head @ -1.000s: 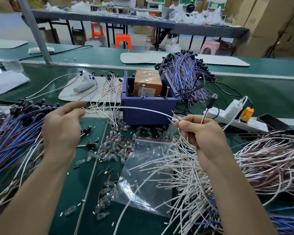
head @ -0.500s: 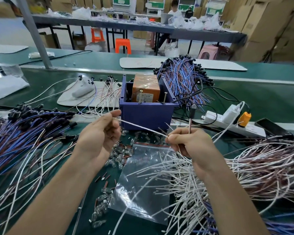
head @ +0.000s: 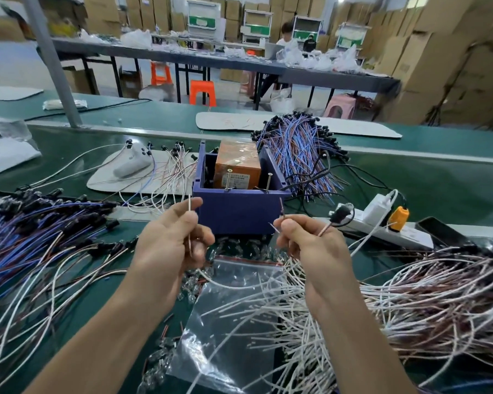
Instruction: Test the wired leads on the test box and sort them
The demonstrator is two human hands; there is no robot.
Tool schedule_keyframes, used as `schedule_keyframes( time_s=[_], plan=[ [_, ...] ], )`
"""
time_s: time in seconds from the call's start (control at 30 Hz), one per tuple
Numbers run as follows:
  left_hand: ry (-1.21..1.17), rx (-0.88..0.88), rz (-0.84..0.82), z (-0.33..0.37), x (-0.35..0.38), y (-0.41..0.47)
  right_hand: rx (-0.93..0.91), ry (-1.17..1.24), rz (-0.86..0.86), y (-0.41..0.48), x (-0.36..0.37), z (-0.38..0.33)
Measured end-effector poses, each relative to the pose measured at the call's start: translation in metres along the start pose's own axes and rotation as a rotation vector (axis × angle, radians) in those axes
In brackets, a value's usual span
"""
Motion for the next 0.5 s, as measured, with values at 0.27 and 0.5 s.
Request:
schedule_keyframes(
  time_s=[0.27,0.5],
  plan=[
    [0.543,0.190,0.032,0.026,0.020,0.026,0.017,-0.027,-0.094,0.026,0.012,-0.024],
    [0.673,0.148,-0.110,0.035,0.030,0.052,0.092,-0.121,-0.188,0.055,0.003,-0.035]
  ],
)
Point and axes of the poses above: each hand's wrist, its own y-axis towards the middle knuckle, its own x-axis out of the palm, z = x × y, the point moved 6 cm from there along y, towards the middle knuckle, and after that the axes turned 9 degrees about -z, right-handed, at the moved point
